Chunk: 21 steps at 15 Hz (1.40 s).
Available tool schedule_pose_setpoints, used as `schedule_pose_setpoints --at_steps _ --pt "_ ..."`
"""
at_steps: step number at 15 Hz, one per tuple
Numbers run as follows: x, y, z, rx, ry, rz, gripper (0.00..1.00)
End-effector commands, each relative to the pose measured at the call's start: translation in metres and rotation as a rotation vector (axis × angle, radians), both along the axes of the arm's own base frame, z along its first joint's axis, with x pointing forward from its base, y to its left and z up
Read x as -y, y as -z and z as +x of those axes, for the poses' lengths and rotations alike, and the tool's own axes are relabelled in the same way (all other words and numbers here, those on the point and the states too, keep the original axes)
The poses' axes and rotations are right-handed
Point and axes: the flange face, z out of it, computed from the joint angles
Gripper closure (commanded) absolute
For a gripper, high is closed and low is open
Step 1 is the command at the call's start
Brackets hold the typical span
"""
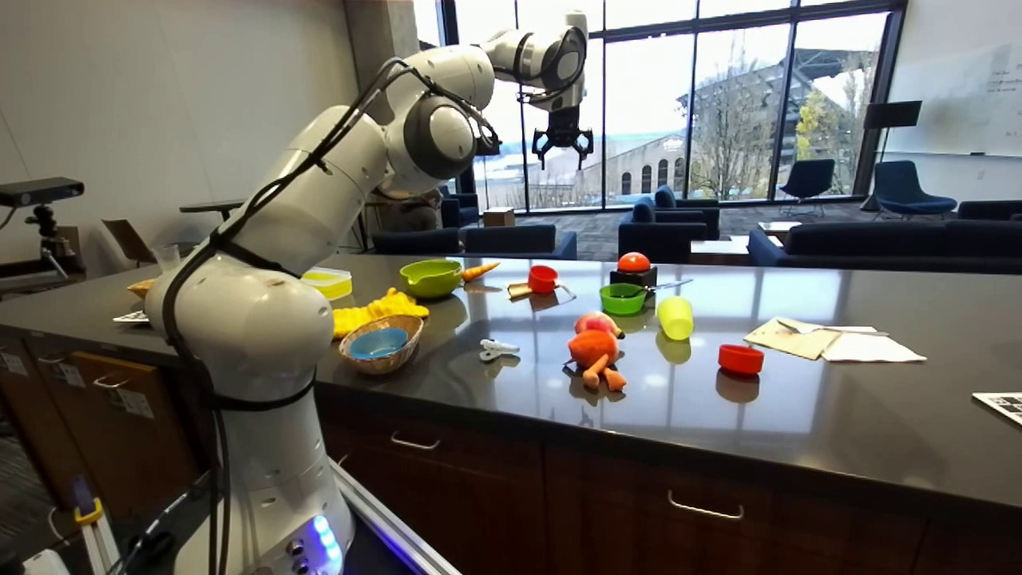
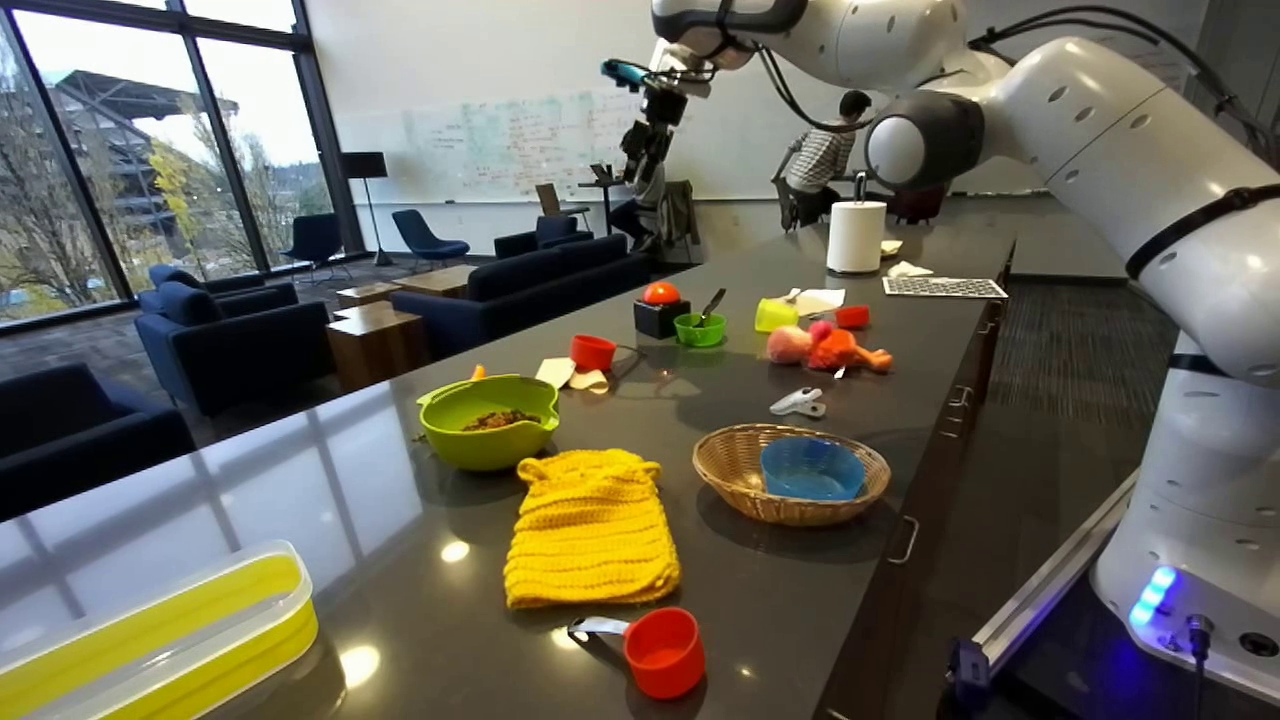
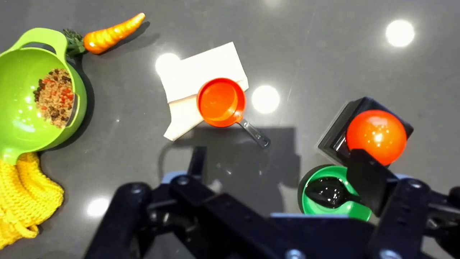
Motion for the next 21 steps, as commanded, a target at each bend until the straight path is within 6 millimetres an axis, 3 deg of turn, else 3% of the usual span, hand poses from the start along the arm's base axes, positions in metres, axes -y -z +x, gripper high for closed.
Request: schedule_pose_setpoints --at_steps 1,5,6,12,21 --pt "-0.027 -0.005 -0.004 0.013 -0.057 -0.046 0.00" --pt "-0.034 0.025 -0.019 -0.226 0.014 -0.051 0.00" --pt "-0.019 0.033 -0.021 -0.262 0.011 -0.042 0.00" --pt "0.017 0.059 -0.029 -0.404 0.101 -0.005 0.00" --pt "0.039 0.069 -0.033 -0.468 0.173 0.094 0.00"
